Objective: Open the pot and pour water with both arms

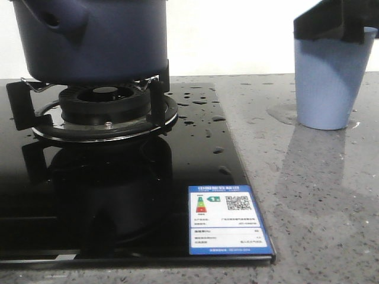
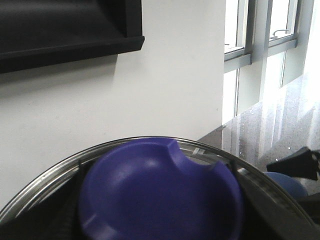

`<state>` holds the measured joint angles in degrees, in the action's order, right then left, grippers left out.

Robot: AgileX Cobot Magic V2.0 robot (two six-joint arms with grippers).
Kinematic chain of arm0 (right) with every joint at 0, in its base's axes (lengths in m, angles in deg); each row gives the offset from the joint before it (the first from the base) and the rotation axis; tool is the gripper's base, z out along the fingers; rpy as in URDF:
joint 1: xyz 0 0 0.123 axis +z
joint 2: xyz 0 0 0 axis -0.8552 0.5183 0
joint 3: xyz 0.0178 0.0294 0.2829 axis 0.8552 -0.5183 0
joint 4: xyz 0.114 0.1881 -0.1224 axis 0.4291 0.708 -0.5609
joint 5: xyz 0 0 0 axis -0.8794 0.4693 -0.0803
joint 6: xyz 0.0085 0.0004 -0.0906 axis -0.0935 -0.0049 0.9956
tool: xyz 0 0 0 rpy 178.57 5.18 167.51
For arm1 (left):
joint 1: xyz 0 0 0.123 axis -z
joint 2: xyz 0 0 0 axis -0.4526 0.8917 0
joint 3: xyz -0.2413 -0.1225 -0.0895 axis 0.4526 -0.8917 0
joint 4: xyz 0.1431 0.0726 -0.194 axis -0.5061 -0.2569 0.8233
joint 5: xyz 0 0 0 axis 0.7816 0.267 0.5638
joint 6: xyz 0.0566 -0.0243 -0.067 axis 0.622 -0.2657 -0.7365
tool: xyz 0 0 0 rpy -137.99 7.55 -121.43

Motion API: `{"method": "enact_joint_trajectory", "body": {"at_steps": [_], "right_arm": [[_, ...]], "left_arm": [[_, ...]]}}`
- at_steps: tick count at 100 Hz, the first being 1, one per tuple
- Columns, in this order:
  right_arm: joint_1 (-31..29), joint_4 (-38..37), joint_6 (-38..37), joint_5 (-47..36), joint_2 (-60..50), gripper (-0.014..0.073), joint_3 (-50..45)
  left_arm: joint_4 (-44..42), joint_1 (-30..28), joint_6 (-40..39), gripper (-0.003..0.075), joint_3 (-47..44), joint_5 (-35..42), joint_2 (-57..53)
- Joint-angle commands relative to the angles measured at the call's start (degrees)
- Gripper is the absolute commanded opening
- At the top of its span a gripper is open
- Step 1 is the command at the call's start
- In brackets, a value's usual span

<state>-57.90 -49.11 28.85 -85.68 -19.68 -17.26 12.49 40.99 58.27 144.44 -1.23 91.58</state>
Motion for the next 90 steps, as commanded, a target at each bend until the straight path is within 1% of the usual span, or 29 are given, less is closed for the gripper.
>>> {"method": "enact_joint_trajectory", "body": {"at_steps": [1, 14, 27, 30, 34, 39, 41, 42, 44, 45, 46, 47, 48, 49, 51, 52, 53, 54, 56, 60, 74, 84, 90], "right_arm": [[-0.29, 1.4, -0.16, -1.87, -3.78, 0.0645, 1.4], [-0.29, 1.29, -0.16, 2.82, -8.55, 0.0645, 1.4], [-0.29, 1.29, -0.16, 3.86, -14.4, 0.0642, 1.4], [-0.29, 1.29, -0.16, 4.0, -16.09, 0.0632, 1.4], [-0.29, 1.29, -0.16, 4.3, -17.75, 0.0594, 1.4], [-0.29, 1.29, -0.25, 4.56, -20.21, 0.0508, 1.4], [-0.29, 1.29, -0.25, 4.7, -20.78, 0.0456, 1.4], [-0.29, 1.29, -0.25, 4.7, -21.36, 0.0417, 1.4], [-0.29, 1.29, -0.25, 4.8, -22.32, 0.0374, 1.4], [-0.29, 1.29, -0.25, 4.83, -22.65, 0.0326, 1.4], [-0.29, 1.29, -0.25, 4.83, -23.28, 0.0302, 1.4], [-0.29, 1.29, -0.25, 4.97, -23.58, 0.0251, 1.4], [-0.29, 1.29, -0.25, 5.09, -23.9, 0.0225, 1.4], [-0.29, 1.29, -0.25, 5.22, -24.51, 0.0171, 1.4], [-0.29, 1.29, -0.25, 5.35, -25.46, 0.0118, 1.4], [-0.29, 1.29, -0.25, 5.47, -25.77, 0.0063, 1.4], [-0.29, 1.29, -0.25, 5.47, -26.38, 0.0036, 1.4], [-0.29, 1.29, -0.25, 5.47, -26.68, -0.0015, 1.4], [-0.29, 1.29, -0.25, 5.57, -27.56, -0.0076, 1.4], [-0.29, 1.44, -0.41, 5.6, -29.14, -0.0066, 1.4], [-0.29, 1.34, -0.41, 6.72, -33.36, -0.0069, 1.4], [-0.29, 1.34, -0.41, 7.4, -34.91, -0.0069, 1.4], [-0.29, 1.34, -0.41, 7.63, -35.17, -0.0069, 1.4]], "left_arm": [[2.02, 0.36, -0.59, 0.025, 2.02, -1.62, -0.31], [2.02, 0.36, -0.59, 0.025, 2.02, -1.62, 2.01], [2.02, 0.63, -0.59, 0.025, 2.02, -1.31, 4.51], [2.02, 0.63, -0.59, 0.025, 2.02, -1.31, 5.29], [2.02, 0.63, -0.59, 0.025, 2.02, -1.31, 6.1], [2.02, 0.63, -0.59, 0.025, 2.02, -1.21, 7.45], [2.02, 0.63, -0.59, 0.025, 2.02, -1.21, 7.81], [2.02, 0.63, -0.59, 0.025, 2.02, -1.21, 8.13], [2.02, 0.63, -0.59, 0.025, 2.02, -1.06, 8.6], [2.02, 0.63, -0.59, 0.025, 2.02, -1.05, 8.78], [2.02, 0.63, -0.59, 0.025, 2.02, -0.85, 9.08], [2.02, 0.63, -0.59, 0.025, 2.02, -0.78, 9.19], [2.02, 0.63, -0.59, 0.025, 2.02, -0.61, 9.31], [2.02, 0.63, -0.59, 0.025, 2.02, -0.48, 9.61], [2.02, 0.63, -0.59, 0.025, 2.02, -0.13, 10.0], [2.02, 0.63, -0.59, 0.025, 2.02, -0.11, 10.02], [2.02, 0.63, -0.59, 0.025, 2.02, 0.19, 10.29], [2.02, 0.63, -0.59, 0.025, 2.02, 0.3, 10.37], [2.02, 0.63, -0.59, 0.025, 2.02, 0.57, 10.7], [2.02, 0.63, -0.59, 0.025, 2.02, 0.57, 11.13], [2.02, 0.63, -0.59, 0.025, 2.02, 2.04, 11.94], [2.14, 0.63, -0.59, 0.0251, 2.02, 2.17, 12.26], [2.25, 0.63, -0.59, 0.0265, 2.02, 2.05, 12.26]]}}
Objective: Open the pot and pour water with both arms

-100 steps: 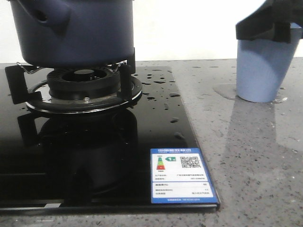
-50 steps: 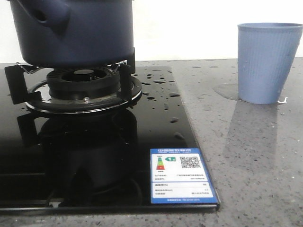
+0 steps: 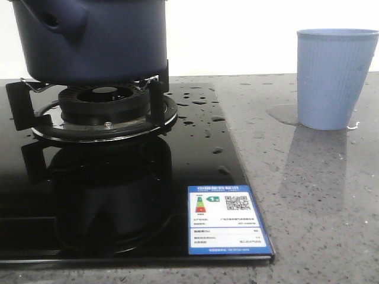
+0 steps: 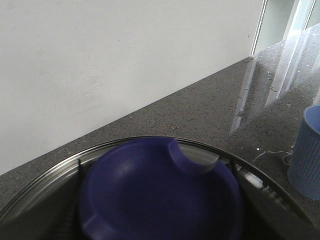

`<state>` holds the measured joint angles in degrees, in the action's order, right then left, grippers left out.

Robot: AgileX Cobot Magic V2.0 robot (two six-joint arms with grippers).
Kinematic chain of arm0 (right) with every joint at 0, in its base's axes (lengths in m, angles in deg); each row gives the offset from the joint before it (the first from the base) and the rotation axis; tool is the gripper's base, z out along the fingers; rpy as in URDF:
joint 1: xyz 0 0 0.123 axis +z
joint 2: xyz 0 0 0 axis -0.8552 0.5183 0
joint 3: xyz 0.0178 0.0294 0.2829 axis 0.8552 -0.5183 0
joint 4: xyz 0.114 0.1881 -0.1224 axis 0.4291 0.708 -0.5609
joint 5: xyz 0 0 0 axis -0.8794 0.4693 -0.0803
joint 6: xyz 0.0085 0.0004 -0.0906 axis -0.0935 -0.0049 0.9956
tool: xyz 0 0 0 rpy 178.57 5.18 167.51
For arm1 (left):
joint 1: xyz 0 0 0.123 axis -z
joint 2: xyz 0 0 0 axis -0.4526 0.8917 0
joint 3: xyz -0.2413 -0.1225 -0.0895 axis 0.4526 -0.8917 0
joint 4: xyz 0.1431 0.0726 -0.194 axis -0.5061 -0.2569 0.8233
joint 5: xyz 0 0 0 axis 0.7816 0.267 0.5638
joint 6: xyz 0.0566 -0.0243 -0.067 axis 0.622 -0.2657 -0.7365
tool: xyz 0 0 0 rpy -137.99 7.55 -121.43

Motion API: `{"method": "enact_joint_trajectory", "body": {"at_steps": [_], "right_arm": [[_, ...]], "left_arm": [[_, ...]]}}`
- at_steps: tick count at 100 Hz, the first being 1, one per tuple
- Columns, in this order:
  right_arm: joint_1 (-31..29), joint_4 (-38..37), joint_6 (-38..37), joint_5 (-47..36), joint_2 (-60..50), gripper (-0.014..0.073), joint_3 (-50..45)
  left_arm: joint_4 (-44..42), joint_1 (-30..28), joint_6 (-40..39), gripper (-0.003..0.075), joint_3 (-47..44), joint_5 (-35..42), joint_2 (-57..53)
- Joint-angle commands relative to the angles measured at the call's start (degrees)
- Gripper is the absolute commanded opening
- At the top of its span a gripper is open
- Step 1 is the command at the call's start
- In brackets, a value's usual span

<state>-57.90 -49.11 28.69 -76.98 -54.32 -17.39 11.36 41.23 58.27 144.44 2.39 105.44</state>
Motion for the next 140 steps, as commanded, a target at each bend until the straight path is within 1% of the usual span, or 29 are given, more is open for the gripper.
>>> {"method": "enact_joint_trajectory", "body": {"at_steps": [1, 8, 13, 20, 27, 36, 43, 50, 52, 54, 56, 57, 58, 59, 60, 63, 64, 65, 67, 72, 77, 84, 100, 112, 125, 140], "right_arm": [[-0.29, 1.34, -0.24, -1.08, -0.53, -0.0069, 1.53], [-0.29, 1.34, -0.24, -1.08, -0.53, -0.0069, 1.53], [-0.29, 1.34, -0.24, -1.08, -0.53, -0.0069, 1.53], [-0.29, 1.34, -0.24, -1.08, -0.53, -0.0069, 1.53], [-0.29, 1.34, -0.24, -1.08, -0.53, -0.0069, 1.53], [-0.29, 1.34, -0.24, -1.08, -0.53, -0.0069, 1.53], [-0.29, 1.34, -0.24, -1.19, -0.57, -0.0069, 1.53], [-0.29, 0.75, -0.72, -1.19, -0.8, -0.0069, 1.53], [-0.29, -0.17, -1.62, -1.19, -0.9, -0.0069, 1.44], [-0.29, -1.38, -2.76, -1.19, -1.26, -0.0069, 1.41], [-0.17, -2.99, -4.28, -1.19, -1.46, -0.0069, 1.29], [-0.17, -3.64, -4.88, -1.19, -1.76, -0.0069, 1.25], [-0.17, -4.99, -6.09, -1.19, -1.9, -0.0069, 1.15], [-0.17, -5.74, -6.76, -1.29, -2.17, -0.0069, 1.02], [-0.17, -6.53, -8.24, -1.4, -2.32, -0.0069, 0.88], [-0.17, -10.96, -11.46, -1.82, -3.06, -0.0069, 0.5], [-0.17, -11.94, -12.27, -2.02, -3.43, -0.0069, 0.38], [-0.17, -14.0, -13.9, -2.17, -3.63, -0.0069, 0.15], [-0.17, -16.15, -16.4, -2.62, -4.31, -0.0069, -0.25], [-0.17, -24.65, -21.67, -4.18, -6.0, -0.0069, -1.42], [-0.17, -30.77, -25.54, -6.38, -7.82, -0.0068, -2.93], [-0.17, -35.53, -29.05, -8.9, -10.58, -0.0067, -5.48], [-0.17, -36.04, -31.07, -9.23, -15.64, -0.0067, -10.9], [-0.17, -36.16, -31.07, -9.97, -16.56, -0.0067, -12.67], [-0.17, -36.46, -31.07, -10.01, -16.56, -0.0067, -13.12], [-0.17, -36.56, -31.07, -10.01, -16.56, -0.0067, -13.12]], "left_arm": [[3.39, 0.38, -0.59, 0.0269, 2.02, -1.58, -1.59], [3.88, 0.38, -0.59, 0.035, 2.02, -2.24, -1.59], [4.72, 0.38, -0.59, 0.0445, 2.02, -2.24, -1.59], [5.69, 0.38, -0.59, 0.0549, 2.02, -2.13, -1.59], [6.07, 0.38, -0.59, 0.0598, 2.02, -2.26, -1.88], [6.2, 0.38, -0.59, 0.0596, 2.02, -2.26, -3.54], [6.05, 0.26, -0.98, 0.0563, 2.02, -1.69, -6.32], [3.04, 0.13, -5.6, 0.0458, 2.02, -0.38, -10.16], [1.36, 0.13, -8.34, 0.0396, 2.02, 0.4, -11.48], [-0.59, 0.13, -10.49, 0.0363, 1.87, 0.84, -12.85], [-2.58, 0.13, -12.49, 0.0289, 1.52, 1.54, -14.27], [-3.22, 0.13, -13.09, 0.0289, 1.39, 1.83, -14.75], [-4.44, 0.13, -13.63, 0.023, 1.09, 1.97, -15.77], [-5.01, 0.13, -14.59, 0.0209, 0.92, 2.29, -16.3], [-5.55, 0.13, -15.0, 0.0189, 0.72, 2.43, -17.39], [-7.89, 0.13, -16.8, 0.0085, -0.61, 2.87, -19.6], [-8.25, 0.13, -16.99, 0.0085, -0.94, 3.13, -20.17], [-8.78, 0.13, -17.12, 0.0025, -1.67, 3.24, -21.37], [-9.1, 0.13, -17.22, -0.0013, -2.48, 3.56, -23.24], [-9.48, 0.13, -17.22, -0.002, -6.33, 4.51, -27.72], [-9.48, 0.13, -17.22, -0.002, -10.29, 5.9, -32.35], [-9.48, 0.13, -17.22, -0.002, -16.34, 8.26, -39.37], [-9.48, 0.13, -17.22, -0.002, -29.16, 13.13, -53.9], [-9.09, 0.13, -17.22, -0.002, -35.78, 14.69, -61.53], [-9.09, 0.13, -17.22, -0.002, -39.75, 14.43, -66.93], [-9.09, 0.13, -17.22, -0.002, -41.46, 14.08, -68.68]]}}
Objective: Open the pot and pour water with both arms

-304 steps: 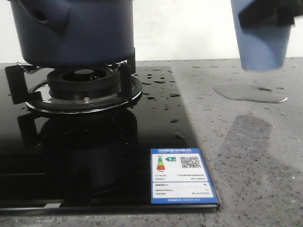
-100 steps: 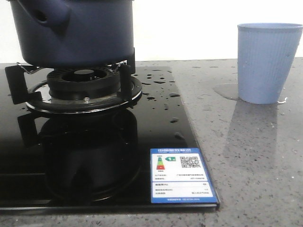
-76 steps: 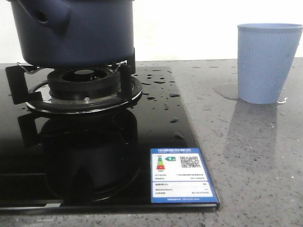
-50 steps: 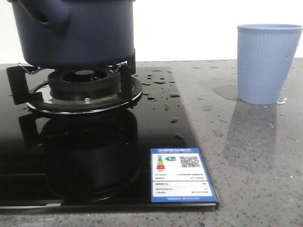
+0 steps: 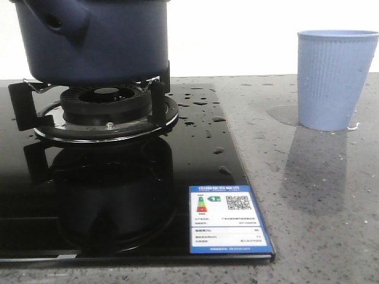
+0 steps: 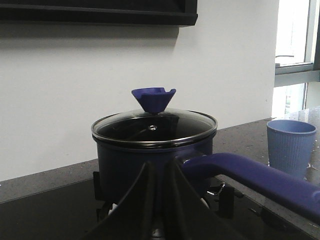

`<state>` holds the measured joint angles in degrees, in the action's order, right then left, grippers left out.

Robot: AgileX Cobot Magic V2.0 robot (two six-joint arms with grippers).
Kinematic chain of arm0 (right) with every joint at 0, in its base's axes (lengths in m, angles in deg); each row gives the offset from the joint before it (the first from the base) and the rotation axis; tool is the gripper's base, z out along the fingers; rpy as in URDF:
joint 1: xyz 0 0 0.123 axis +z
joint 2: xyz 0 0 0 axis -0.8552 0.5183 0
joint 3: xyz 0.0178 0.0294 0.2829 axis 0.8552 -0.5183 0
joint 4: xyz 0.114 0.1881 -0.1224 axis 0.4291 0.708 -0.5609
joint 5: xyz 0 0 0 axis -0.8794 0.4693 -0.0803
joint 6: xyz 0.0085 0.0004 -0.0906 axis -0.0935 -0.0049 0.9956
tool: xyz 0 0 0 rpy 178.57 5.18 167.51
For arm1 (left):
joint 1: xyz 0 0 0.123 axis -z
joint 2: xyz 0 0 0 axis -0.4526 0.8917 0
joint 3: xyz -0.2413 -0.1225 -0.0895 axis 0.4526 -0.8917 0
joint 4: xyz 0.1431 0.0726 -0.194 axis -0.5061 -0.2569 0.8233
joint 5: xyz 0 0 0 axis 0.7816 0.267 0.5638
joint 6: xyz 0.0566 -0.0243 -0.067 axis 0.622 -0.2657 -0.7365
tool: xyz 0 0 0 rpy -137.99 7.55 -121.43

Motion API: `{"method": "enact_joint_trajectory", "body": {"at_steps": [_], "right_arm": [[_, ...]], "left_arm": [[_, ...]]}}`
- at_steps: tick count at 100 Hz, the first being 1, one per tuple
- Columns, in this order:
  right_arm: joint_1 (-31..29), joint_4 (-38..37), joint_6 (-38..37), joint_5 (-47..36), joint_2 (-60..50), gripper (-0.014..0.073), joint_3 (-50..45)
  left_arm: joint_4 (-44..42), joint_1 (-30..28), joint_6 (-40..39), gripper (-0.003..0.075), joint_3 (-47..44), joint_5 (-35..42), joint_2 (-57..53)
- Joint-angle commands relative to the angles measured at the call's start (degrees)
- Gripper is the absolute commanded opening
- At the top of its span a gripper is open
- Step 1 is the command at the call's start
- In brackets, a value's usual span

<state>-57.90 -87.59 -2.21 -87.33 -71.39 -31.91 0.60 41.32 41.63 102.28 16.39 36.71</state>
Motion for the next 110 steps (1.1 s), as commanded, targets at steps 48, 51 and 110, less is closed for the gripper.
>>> {"method": "enact_joint_trajectory", "body": {"at_steps": [48, 51, 110], "right_arm": [[-0.17, 1.92, -0.17, 0.33, 0.52, -0.0067, 1.41], [-0.17, 1.92, -0.17, 0.33, 0.52, -0.0067, 1.41], [-0.17, 1.92, -0.17, 0.33, 0.52, -0.0067, 1.41]], "left_arm": [[1.68, 0.04, -0.58, -0.002, -0.09, 0.08, 0.05], [1.19, 0.04, -0.58, -0.002, -0.09, 0.08, 0.05], [-84.53, 0.04, -76.25, -0.002, -13.54, 21.74, -0.35]]}}
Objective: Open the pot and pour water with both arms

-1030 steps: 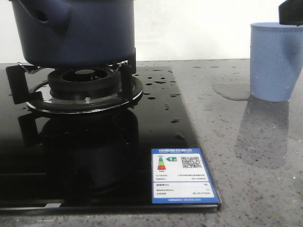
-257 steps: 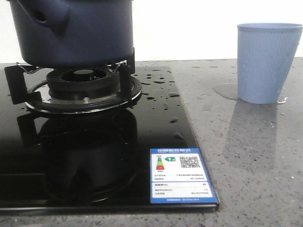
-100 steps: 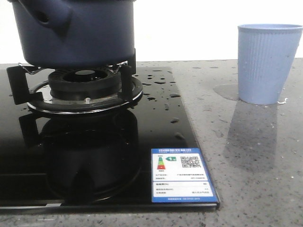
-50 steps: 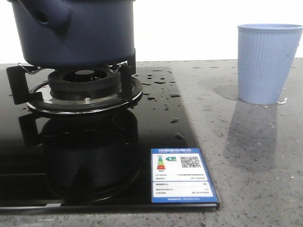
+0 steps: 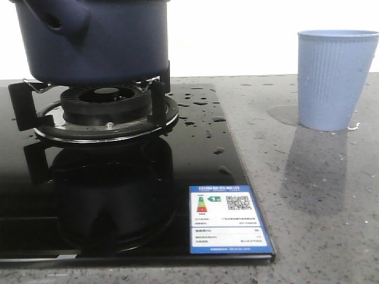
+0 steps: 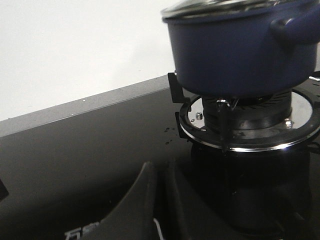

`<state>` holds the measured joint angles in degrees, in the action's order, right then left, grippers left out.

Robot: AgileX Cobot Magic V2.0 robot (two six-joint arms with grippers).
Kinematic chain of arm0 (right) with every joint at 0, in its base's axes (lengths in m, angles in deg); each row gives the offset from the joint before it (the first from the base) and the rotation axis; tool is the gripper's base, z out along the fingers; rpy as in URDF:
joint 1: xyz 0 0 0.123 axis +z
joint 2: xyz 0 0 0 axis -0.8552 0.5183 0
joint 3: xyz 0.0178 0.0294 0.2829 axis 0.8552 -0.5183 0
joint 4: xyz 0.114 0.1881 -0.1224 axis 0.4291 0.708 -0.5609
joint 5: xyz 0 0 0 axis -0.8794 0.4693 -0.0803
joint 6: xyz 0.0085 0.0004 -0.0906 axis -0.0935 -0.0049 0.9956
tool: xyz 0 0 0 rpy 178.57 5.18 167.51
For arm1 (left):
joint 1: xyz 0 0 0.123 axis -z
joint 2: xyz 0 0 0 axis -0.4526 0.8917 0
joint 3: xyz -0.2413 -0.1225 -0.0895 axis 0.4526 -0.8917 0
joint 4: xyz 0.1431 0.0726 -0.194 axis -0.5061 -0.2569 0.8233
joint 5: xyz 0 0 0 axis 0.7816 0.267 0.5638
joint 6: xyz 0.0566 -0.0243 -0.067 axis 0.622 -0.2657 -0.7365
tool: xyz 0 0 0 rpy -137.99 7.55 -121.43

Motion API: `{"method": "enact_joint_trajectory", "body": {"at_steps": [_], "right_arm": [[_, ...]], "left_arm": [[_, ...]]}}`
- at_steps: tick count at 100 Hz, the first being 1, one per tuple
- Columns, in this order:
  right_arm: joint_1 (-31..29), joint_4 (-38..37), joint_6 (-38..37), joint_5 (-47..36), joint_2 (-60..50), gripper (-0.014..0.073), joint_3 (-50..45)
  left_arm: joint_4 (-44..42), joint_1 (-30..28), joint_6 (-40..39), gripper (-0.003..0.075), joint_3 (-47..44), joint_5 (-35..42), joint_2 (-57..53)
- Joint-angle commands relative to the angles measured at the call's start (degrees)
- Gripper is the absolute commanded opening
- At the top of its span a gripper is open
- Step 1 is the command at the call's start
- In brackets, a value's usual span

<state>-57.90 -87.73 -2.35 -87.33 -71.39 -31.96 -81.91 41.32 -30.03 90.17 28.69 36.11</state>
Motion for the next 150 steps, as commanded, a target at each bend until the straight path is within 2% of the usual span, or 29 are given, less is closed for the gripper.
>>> {"method": "enact_joint_trajectory", "body": {"at_steps": [1, 11, 19, 35, 54, 68, 147, 150], "right_arm": [[-0.17, 2.05, -0.04, 0.33, 0.52, -0.0067, 1.45], [-0.17, 2.05, -0.04, 0.33, 0.52, -0.0067, 1.45], [-0.17, 2.05, -0.04, 0.33, 0.52, -0.0067, 1.45], [-0.17, 2.05, -0.04, 0.33, 0.52, -0.0067, 1.45], [-0.17, 2.05, -0.04, 0.24, 0.52, -0.0067, 1.45], [-0.17, 2.01, -0.04, 0.24, 0.52, -0.0067, 1.45], [-0.06, 1.84, -0.04, 0.28, 0.52, -0.0067, 1.3], [-0.06, 1.54, -0.04, 2.09, 0.52, -0.0067, 0.77]], "left_arm": [[-2.05, -0.06, -5.01, -0.002, -1.77, 10.35, 0.24], [-1.45, -0.92, -9.75, -0.002, -5.6, 12.94, -0.78], [-1.45, -2.36, -12.59, -0.002, -5.34, 6.97, -2.31], [-1.45, -6.05, -12.73, -0.002, -5.46, -0.82, -7.69], [-1.45, -10.41, -12.73, -0.002, -5.46, -14.2, -11.45], [-1.8, -11.97, -12.6, -0.002, -5.46, -14.12, -11.56], [-1.8, -11.95, -12.6, -0.002, -5.46, -14.12, -11.56], [-1.8, -11.95, -12.6, -0.002, -5.46, -14.12, -11.56]]}}
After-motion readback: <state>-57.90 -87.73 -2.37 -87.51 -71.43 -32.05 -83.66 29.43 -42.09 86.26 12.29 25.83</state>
